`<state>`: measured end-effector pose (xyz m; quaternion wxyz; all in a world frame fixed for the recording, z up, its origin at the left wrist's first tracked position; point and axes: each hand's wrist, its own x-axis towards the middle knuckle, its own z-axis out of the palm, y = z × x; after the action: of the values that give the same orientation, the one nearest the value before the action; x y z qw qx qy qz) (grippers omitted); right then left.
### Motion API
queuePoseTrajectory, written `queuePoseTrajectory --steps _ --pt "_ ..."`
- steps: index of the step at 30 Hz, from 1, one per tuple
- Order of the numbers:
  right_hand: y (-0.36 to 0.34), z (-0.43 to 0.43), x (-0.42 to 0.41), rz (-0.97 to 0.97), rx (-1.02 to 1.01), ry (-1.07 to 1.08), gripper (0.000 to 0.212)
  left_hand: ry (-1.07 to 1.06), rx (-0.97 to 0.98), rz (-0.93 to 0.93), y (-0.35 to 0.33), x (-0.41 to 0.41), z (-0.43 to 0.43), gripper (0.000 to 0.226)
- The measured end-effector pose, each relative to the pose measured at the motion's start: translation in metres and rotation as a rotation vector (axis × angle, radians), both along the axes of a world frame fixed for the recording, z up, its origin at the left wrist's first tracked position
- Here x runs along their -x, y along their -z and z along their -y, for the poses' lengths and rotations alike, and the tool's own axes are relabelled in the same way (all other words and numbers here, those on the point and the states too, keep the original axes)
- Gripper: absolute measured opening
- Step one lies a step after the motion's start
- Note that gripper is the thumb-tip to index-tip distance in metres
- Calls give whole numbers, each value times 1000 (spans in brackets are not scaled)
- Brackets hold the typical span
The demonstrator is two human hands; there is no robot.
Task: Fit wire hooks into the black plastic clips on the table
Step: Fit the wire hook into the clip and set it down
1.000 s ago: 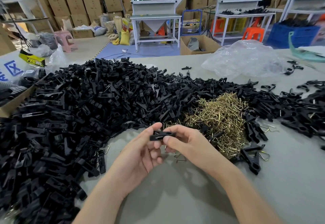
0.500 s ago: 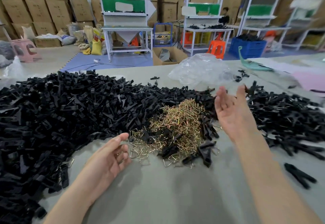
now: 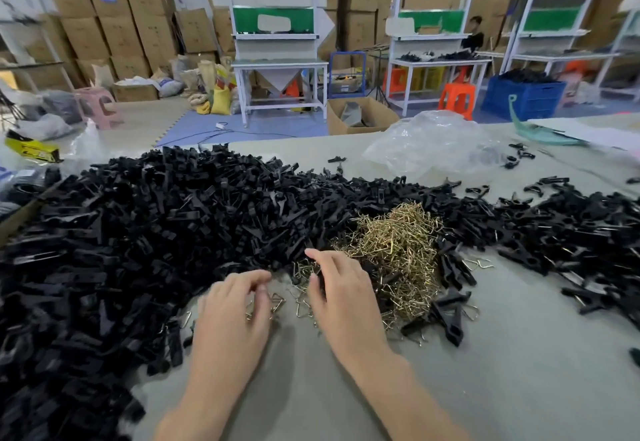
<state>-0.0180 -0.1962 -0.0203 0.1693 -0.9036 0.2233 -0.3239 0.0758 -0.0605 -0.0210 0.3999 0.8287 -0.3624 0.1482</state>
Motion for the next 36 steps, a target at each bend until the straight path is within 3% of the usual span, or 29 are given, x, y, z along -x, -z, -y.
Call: queuePoseTrajectory --steps 4,8,22,27,32,36 --pt "5 0 -15 -67 145 120 41 -146 -324 9 9 -8 0 43" --pt "6 2 -35 -87 215 158 45 -153 -483 36 15 -9 3 40" --pt "11 5 -52 71 310 155 41 -162 -551 37 14 -23 10 47" --pt "7 5 -46 113 307 89 30 -210 -379 26 12 -28 13 34" --pt "-12 3 -32 339 -196 -112 20 -218 -390 23 14 -29 14 49" --pt "-24 2 -15 495 -796 -189 27 -254 -384 13 13 -30 13 46"
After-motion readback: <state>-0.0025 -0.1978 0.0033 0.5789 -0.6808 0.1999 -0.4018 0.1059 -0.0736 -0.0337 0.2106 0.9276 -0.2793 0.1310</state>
